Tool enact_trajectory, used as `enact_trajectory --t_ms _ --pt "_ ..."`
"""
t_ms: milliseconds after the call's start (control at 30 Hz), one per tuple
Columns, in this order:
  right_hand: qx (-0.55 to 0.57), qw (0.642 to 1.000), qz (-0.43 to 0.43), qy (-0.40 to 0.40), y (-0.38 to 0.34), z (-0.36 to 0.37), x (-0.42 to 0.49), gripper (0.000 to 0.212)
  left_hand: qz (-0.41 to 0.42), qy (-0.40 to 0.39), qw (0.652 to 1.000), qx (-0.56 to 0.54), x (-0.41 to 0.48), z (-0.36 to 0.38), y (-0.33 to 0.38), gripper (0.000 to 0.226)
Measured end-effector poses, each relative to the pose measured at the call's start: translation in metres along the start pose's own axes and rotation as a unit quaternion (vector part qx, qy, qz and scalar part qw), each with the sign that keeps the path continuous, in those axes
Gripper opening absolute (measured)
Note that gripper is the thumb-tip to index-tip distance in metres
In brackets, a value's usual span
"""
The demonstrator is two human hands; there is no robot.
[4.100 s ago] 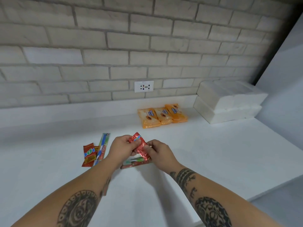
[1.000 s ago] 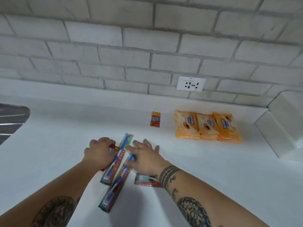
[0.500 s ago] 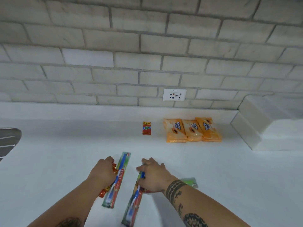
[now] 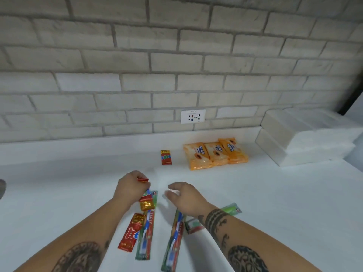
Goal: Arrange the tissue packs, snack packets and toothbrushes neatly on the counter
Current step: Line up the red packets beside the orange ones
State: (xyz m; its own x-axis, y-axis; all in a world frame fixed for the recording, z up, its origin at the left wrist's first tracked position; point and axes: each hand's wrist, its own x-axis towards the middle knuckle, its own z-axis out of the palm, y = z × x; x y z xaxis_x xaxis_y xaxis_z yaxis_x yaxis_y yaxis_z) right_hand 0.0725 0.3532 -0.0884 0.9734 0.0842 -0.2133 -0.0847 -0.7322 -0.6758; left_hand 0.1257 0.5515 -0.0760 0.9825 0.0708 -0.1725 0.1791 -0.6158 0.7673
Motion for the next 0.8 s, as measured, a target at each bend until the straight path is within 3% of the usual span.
enact_trajectory --t_ms 100,233,367,500,600,700,800 --pt "0.124 0.992 0.025 0.029 -0.03 0.002 0.002 0.056 -0.059 -0.011 0.972 -0.227 -0.008 0.005 0.027 0.016" --pt "0.251 0.959 0.088 0.1 -0.044 -0.004 0.006 0.009 -0.108 -0.066 0.918 -0.376 -0.014 0.0 0.044 0.019" --pt "0.255 0.955 0.068 0.134 -0.042 -0.019 0.005 0.01 -0.099 -0.096 0.934 -0.33 -0.018 -0.012 0.038 0.02" --pt "0.268 0.942 0.054 0.193 -0.043 -0.026 0.003 0.009 -0.081 -0.189 0.945 -0.254 -0.023 -0.014 0.029 0.023" --pt "0.315 0.917 0.056 0.238 -0.041 -0.024 -0.003 0.024 -0.055 -0.249 0.953 -0.167 -0.03 -0.008 0.029 0.02" --pt "0.374 0.892 0.066 0.244 -0.039 -0.018 -0.003 0.027 -0.054 -0.227 0.949 -0.211 -0.032 -0.001 0.032 0.016" --pt "0.377 0.9 0.056 0.21 -0.037 -0.012 0.001 0.014 -0.056 -0.171 0.938 -0.295 -0.027 0.005 0.033 0.016"
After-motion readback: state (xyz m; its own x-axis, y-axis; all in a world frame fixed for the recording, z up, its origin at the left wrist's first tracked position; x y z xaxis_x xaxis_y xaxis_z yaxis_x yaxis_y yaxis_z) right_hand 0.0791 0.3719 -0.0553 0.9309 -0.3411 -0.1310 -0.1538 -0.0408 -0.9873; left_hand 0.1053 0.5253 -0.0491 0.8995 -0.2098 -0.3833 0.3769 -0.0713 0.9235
